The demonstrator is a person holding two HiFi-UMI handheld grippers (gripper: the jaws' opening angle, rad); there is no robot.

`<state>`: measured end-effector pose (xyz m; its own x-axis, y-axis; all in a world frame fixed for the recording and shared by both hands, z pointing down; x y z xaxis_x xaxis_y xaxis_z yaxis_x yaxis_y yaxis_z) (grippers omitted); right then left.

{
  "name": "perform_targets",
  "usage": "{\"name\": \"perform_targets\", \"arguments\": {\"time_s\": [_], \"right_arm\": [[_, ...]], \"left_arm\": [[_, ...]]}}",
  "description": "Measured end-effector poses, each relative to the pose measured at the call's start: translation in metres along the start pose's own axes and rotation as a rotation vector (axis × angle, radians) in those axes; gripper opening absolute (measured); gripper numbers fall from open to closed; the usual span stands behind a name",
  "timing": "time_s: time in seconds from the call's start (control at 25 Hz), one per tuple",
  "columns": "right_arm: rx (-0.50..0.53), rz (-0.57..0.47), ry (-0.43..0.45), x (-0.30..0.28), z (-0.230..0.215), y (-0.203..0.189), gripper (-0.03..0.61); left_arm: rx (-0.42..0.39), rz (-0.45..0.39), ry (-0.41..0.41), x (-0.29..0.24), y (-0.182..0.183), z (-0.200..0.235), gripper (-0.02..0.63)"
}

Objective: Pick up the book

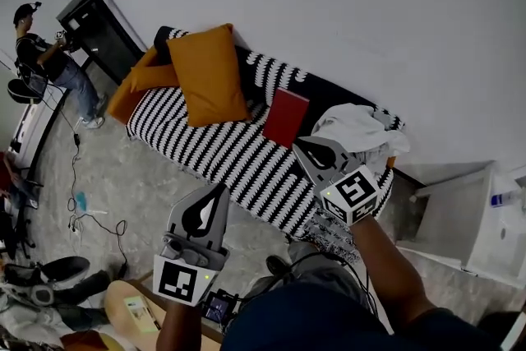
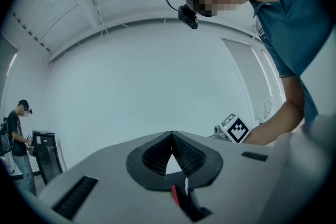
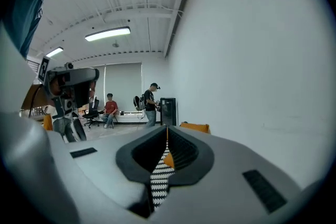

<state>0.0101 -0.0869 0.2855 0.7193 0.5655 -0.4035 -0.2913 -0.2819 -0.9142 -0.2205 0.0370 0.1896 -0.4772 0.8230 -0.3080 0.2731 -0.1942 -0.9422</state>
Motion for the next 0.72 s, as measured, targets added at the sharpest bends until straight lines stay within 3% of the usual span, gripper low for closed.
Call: {"name": "perform_targets", "arguments": {"time_s": [0.4,0.72], "right_arm": [[-0.158,0.194,-0.010,-0.137,-0.104,-0.087,0.025],[-0.411,0.375,-0.004,-0.235,-0.173,-0.187,0.114]], "left_arm": [[0.078,0.109,0.001,-0.078,-0.036,0.051,0.005],[0.123,0.147,0.007,-0.126,-0.075,0.078,0.005]]}}
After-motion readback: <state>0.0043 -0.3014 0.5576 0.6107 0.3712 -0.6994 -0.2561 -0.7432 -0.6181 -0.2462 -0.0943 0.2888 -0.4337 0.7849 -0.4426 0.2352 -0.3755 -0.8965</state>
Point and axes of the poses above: the fingertips, and each gripper's own axes: x backward along the fingers, z to its left, y out of its top, the point moved 9 cm from there along x, backward along the fingers, and after that the axes turned 15 degrees about z, right-handed, at the moved point
